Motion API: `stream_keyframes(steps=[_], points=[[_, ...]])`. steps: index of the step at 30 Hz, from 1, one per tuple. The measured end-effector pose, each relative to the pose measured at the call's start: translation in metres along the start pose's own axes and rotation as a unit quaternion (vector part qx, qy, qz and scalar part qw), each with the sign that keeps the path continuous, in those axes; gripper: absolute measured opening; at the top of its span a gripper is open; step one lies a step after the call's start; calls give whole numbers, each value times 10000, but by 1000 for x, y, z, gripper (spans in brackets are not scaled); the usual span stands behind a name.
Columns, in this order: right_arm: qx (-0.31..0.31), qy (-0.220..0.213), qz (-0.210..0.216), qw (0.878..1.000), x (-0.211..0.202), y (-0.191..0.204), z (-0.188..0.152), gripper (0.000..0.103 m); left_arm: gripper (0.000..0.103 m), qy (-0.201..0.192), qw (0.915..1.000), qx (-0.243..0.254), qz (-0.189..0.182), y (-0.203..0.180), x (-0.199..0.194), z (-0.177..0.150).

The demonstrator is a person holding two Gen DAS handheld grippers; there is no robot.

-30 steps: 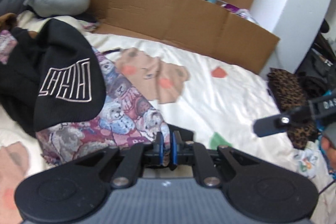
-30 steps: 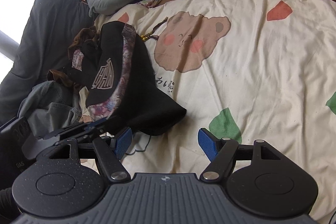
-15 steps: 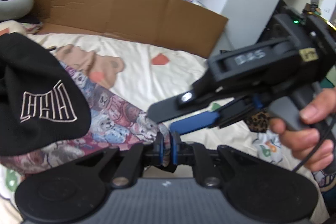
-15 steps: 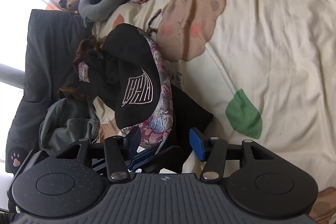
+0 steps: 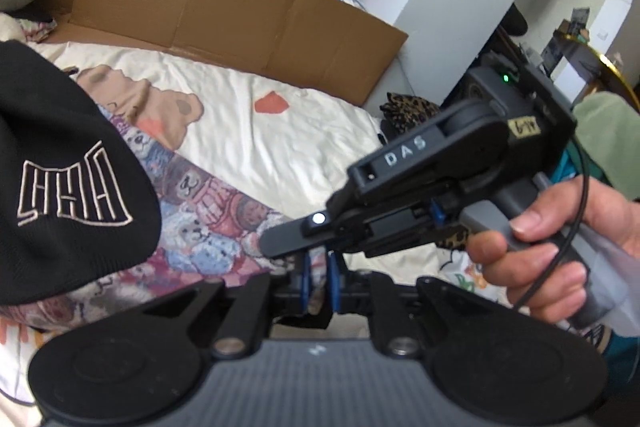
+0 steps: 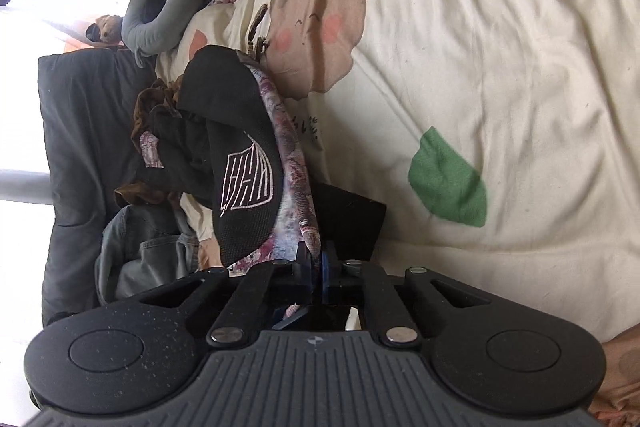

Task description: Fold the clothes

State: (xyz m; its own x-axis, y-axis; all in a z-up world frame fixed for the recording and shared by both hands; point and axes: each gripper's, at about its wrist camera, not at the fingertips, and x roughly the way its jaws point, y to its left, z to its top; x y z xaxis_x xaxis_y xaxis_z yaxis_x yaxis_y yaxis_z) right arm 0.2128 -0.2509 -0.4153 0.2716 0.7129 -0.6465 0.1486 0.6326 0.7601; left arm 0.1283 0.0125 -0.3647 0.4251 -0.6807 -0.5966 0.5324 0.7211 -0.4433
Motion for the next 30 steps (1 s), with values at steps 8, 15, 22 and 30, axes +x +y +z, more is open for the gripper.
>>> stream_keyframes(steps=[8,15,22,30], points=[[51,-425,-119,9990,-18,-13,11,0,27,-240,9975,-446,493,37,-14,17],[78,-863,-383,9955,-44,-27,27,0,51,-575,9826,-771,1589,90,-41,37],[95,-1180,-665,9907,-66,-42,39,0,61,-848,9572,-1218,2485,141,-71,47],[216,-1517,-909,9840,-94,-59,45,0,73,-1091,9302,-1553,3143,181,-92,61]])
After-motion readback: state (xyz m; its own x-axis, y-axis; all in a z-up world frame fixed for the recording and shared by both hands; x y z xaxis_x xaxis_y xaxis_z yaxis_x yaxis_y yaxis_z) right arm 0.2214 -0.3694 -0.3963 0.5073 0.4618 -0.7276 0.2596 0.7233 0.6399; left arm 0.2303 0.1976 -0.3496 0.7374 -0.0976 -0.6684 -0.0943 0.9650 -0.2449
